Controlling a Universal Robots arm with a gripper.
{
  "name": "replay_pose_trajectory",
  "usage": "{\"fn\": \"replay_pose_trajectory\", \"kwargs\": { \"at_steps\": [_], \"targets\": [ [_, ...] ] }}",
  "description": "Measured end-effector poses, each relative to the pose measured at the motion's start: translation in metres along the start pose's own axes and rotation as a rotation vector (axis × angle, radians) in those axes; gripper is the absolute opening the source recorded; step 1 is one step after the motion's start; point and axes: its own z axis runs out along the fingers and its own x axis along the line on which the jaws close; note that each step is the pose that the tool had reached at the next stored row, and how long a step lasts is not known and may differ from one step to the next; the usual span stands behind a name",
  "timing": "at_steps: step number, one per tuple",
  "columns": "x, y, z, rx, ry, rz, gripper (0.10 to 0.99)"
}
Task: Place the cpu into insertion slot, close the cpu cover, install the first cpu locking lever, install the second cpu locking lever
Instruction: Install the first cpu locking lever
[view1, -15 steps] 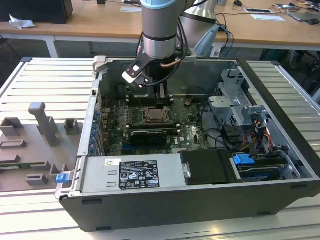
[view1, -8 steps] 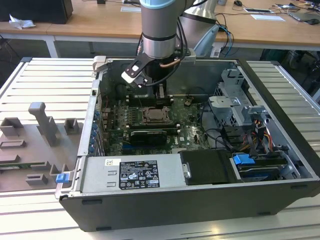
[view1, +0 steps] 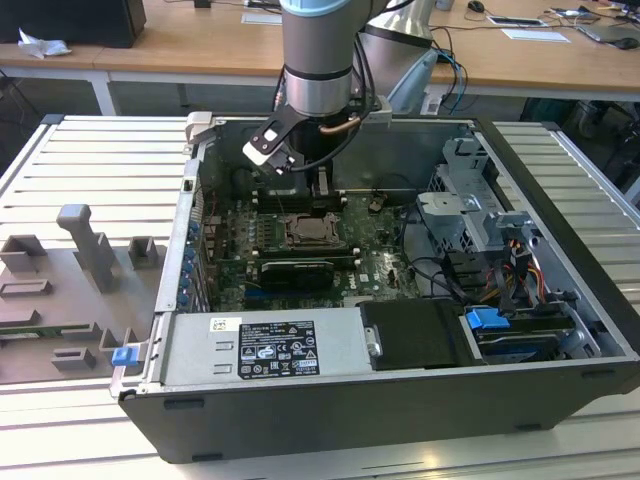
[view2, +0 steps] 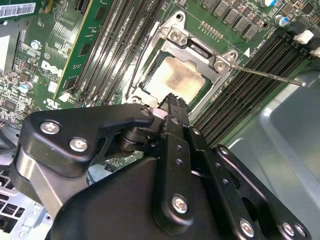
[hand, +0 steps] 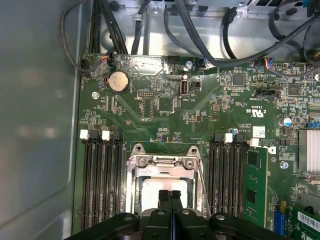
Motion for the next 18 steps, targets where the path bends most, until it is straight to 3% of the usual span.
{"fn": "replay_pose_trajectory", "kwargs": {
  "at_steps": [6,18],
  "targets": [
    [0.0000,0.0001,-0.0015,0.000,0.0000,0.000,0.106],
    [0.0001,0.0010,-0.0145,0.000,-0.0012,0.000,0.106]
  ]
}}
